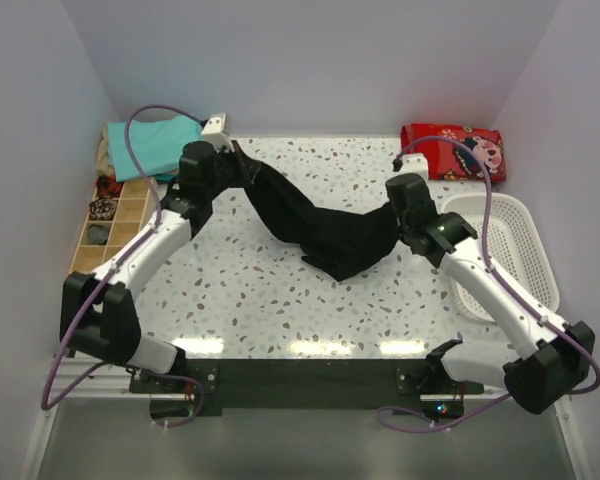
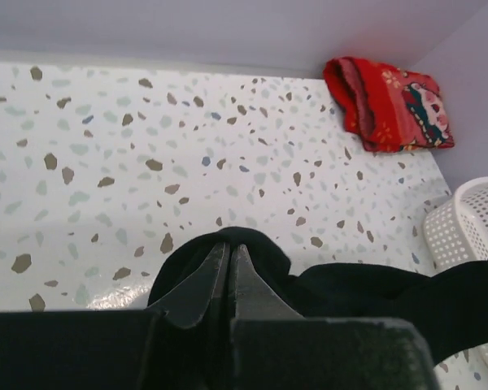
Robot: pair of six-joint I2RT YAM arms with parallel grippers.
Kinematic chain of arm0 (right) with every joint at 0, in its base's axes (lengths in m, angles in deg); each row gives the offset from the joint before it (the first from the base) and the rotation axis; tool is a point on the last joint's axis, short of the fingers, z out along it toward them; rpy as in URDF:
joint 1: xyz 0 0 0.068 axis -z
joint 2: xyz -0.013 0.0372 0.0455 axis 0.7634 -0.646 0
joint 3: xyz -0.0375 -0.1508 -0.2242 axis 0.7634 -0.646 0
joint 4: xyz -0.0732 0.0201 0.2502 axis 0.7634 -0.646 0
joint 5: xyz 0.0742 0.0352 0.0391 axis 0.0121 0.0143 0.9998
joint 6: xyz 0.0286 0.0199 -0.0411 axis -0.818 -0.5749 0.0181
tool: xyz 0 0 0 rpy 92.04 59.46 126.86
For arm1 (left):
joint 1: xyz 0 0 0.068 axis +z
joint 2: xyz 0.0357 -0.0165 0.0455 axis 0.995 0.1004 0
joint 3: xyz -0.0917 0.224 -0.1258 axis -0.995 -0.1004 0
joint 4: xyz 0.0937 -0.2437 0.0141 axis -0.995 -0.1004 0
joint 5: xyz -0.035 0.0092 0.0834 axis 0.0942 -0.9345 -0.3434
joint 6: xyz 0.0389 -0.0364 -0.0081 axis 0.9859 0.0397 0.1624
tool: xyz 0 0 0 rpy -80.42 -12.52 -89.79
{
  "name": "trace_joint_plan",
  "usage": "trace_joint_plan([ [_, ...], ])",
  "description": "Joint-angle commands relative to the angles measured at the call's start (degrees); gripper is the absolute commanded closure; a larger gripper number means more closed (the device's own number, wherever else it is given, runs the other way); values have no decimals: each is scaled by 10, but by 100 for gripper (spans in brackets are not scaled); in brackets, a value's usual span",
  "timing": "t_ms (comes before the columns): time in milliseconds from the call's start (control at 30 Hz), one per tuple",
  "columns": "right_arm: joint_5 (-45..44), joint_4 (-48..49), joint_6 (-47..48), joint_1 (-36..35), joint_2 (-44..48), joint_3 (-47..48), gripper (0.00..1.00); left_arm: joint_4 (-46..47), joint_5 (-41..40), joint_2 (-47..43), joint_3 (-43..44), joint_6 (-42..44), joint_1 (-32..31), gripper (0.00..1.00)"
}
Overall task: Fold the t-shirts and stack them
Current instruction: Flatten out the tshirt
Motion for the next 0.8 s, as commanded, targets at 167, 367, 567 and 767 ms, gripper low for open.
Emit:
trace_joint_plan([
  [167,-31,-45,29,2,156,87,100,-142,-14,-190,69,63,-2,100],
  [367,-25,-58,64,2,239,117,100,-249,-81,-322,151,95,-2,100],
  [567,-10,-87,61,2,264,138,100,-337,-139,-384,221,107,-2,100],
  [767,24,-99,49,1,292,155,100,-366,-89,-428,253,90,-2,100],
])
